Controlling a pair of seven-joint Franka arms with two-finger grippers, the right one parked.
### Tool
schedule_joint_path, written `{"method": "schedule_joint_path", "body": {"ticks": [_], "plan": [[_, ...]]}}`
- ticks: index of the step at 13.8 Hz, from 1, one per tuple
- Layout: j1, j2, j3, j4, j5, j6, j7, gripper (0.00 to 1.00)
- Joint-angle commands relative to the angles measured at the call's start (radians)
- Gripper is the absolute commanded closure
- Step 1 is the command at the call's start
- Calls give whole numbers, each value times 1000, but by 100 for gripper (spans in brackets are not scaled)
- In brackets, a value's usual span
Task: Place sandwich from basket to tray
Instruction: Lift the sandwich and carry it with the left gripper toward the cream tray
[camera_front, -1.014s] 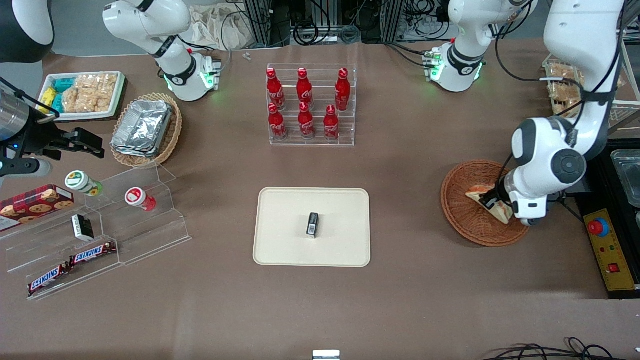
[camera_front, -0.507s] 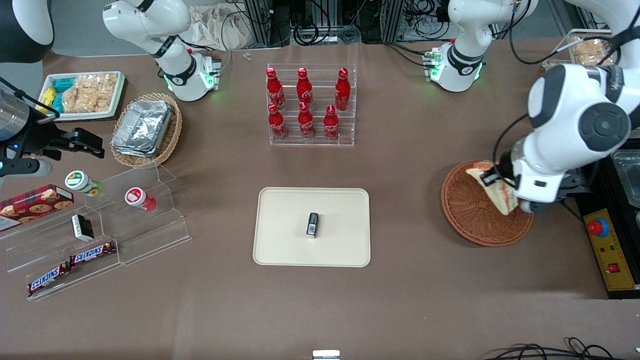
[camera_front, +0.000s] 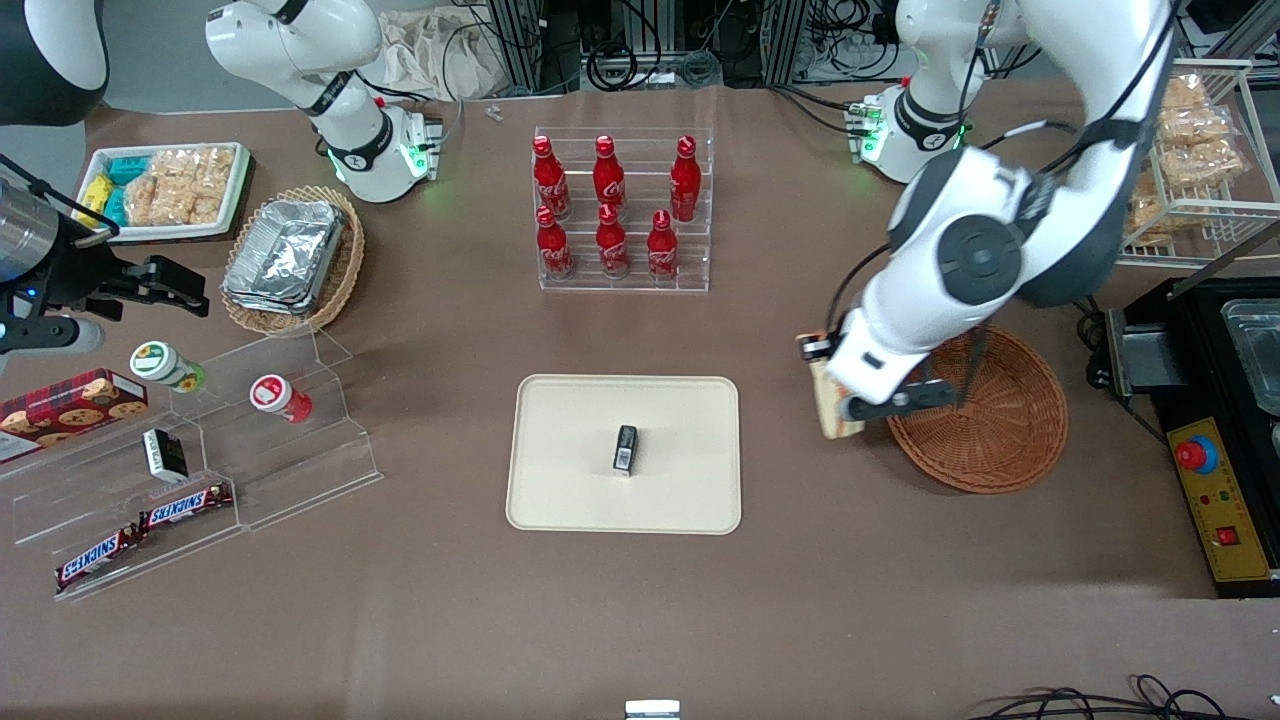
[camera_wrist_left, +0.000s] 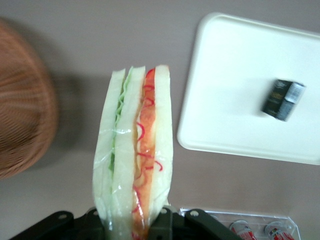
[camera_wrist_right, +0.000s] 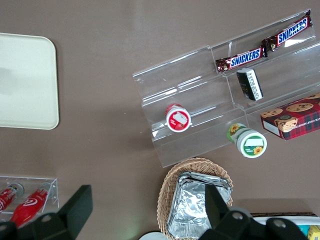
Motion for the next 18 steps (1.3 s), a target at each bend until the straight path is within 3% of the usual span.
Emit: {"method": "schedule_joint_path", "body": {"ticks": [1,7,11,12,13,15,18], "plan": [[-44,136,-7,53,39,99,139,100],[-144,330,1,124,144,256,107,100],[-147,399,2,135,233,354,6,98],[-147,419,2,138,246,363,1,79],[-150,440,2,139,282,368,-5,51],[-150,456,2,138,318,370,-13,44],[-148,451,1,141,321,368,-78,13]]}}
